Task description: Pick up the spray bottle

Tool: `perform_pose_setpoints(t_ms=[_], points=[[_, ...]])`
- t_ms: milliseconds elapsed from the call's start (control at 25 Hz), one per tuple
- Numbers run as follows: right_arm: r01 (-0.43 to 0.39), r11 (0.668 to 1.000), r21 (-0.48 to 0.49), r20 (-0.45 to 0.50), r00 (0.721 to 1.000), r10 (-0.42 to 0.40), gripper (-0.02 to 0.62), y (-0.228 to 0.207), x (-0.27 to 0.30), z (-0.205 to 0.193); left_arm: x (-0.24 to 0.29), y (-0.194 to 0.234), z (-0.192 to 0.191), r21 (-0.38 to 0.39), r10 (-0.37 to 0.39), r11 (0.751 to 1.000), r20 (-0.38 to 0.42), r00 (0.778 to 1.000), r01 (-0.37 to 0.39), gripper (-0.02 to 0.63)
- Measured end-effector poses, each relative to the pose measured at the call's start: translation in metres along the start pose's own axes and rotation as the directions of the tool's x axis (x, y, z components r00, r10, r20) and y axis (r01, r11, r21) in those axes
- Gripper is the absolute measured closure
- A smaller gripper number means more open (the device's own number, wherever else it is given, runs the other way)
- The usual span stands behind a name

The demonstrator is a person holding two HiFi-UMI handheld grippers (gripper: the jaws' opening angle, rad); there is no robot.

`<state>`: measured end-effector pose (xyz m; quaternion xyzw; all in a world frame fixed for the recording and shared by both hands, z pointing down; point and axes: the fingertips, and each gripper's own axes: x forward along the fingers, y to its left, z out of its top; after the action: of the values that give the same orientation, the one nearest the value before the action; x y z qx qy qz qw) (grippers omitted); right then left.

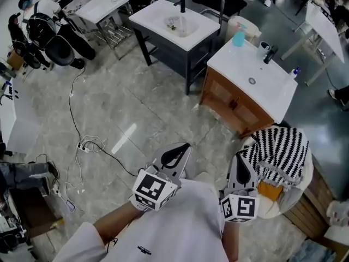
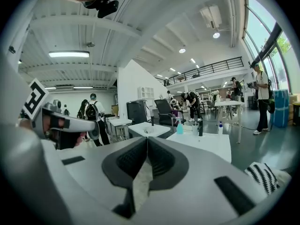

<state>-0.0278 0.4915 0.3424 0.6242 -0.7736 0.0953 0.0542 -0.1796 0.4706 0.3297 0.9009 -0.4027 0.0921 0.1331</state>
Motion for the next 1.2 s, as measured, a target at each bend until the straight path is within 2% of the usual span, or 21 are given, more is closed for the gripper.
perform_pose_setpoints(t_ms=[360,640,960,1200], points=[[-0.012,1.0,0.02,0.004,1.0,0.011,0.589,0.015,0.029,0.005,-0.002,0.038,-0.01,-0.041,0.02,0.999,-0.025,1.0,-0.021,0.6],[0.001,0.999,0.053,0.006,1.0,-0.001,0.589,0.001,0.069,0.008,0.035,0.06,-0.002,-0.047,0.004,0.999,-0.03,1.0,-0.005,0.6],[-0.025,0.998,0.061,0.009,1.0,0.025,0.589,-0.048,0.167,0.015,0.12,0.111,0.02,-0.038,0.043,0.998,-0.04,0.998,-0.044,0.601],[-0.053,0.998,0.044,0.015,0.999,0.052,0.589,-0.105,0.262,0.048,0.214,0.149,0.07,-0.026,0.064,0.998,-0.036,0.997,-0.065,0.601]])
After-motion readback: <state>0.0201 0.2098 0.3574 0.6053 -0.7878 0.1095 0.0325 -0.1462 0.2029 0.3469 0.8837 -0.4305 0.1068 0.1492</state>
